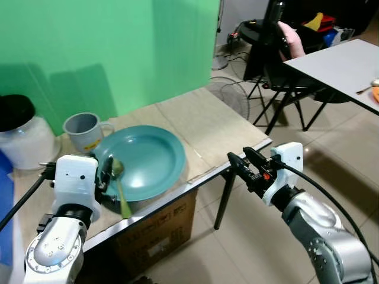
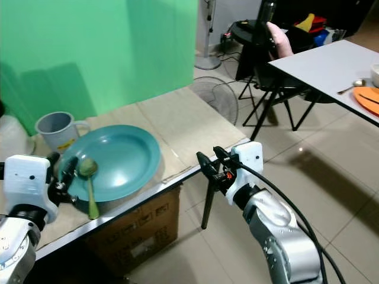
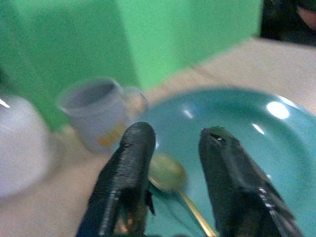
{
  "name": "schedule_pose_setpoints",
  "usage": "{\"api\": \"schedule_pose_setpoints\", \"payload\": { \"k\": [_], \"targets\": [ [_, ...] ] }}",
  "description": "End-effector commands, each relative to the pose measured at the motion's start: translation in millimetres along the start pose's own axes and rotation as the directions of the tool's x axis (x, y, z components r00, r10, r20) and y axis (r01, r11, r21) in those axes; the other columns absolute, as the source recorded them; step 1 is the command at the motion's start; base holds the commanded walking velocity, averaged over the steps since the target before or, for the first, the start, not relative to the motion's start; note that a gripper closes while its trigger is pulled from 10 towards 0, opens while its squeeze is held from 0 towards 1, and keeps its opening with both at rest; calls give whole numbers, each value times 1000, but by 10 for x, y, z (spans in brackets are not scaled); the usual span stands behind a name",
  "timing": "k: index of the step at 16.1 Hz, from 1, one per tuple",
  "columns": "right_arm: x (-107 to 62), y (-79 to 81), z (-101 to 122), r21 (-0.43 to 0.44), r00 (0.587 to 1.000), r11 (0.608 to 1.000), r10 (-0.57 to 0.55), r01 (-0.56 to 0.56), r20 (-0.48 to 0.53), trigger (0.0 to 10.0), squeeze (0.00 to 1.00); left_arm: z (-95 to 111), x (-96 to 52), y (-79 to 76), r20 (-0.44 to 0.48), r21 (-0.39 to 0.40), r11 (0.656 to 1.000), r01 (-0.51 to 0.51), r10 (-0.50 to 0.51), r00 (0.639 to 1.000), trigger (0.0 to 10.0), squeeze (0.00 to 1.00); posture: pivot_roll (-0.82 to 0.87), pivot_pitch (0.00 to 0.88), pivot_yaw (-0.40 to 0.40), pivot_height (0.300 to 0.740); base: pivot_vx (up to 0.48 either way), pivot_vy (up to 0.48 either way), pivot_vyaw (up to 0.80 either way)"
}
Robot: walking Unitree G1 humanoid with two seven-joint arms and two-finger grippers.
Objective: Setting the table
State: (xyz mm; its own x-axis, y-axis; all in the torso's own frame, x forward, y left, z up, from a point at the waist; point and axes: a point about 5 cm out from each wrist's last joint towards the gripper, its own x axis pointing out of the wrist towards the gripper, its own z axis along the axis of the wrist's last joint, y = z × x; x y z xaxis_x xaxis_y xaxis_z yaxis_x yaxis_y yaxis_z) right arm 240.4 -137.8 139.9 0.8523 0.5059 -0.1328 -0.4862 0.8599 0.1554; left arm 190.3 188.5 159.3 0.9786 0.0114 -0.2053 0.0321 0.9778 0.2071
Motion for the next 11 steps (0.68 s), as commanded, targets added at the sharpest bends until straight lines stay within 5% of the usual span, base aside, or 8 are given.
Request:
{"api": "schedule_pose_setpoints", "payload": {
  "k": [1,6,10,11],
  "targets": [
    [22,48,76,-8,999,999,41,-41,6,10000,1000,5,21,35,-44,-12,1000,19,-20,999,10000,1000,-13,0,-14,740,0,0,0],
    [10,88,73,-56,991,993,101,-106,-92,10000,1000,109,164,56,-125,-59,990,125,-132,983,10000,1000,-6,18,-21,740,0,0,0],
    [-110,134,86,-77,956,971,208,-228,-206,10000,1000,57,158,6,-354,-97,971,217,-238,905,10000,1000,-36,32,4,740,0,0,0],
    [-136,142,95,-86,947,962,237,-260,-218,10000,1000,34,132,1,-394,-98,971,218,-239,887,10000,906,-38,32,5,740,0,0,0]
  ]
}}
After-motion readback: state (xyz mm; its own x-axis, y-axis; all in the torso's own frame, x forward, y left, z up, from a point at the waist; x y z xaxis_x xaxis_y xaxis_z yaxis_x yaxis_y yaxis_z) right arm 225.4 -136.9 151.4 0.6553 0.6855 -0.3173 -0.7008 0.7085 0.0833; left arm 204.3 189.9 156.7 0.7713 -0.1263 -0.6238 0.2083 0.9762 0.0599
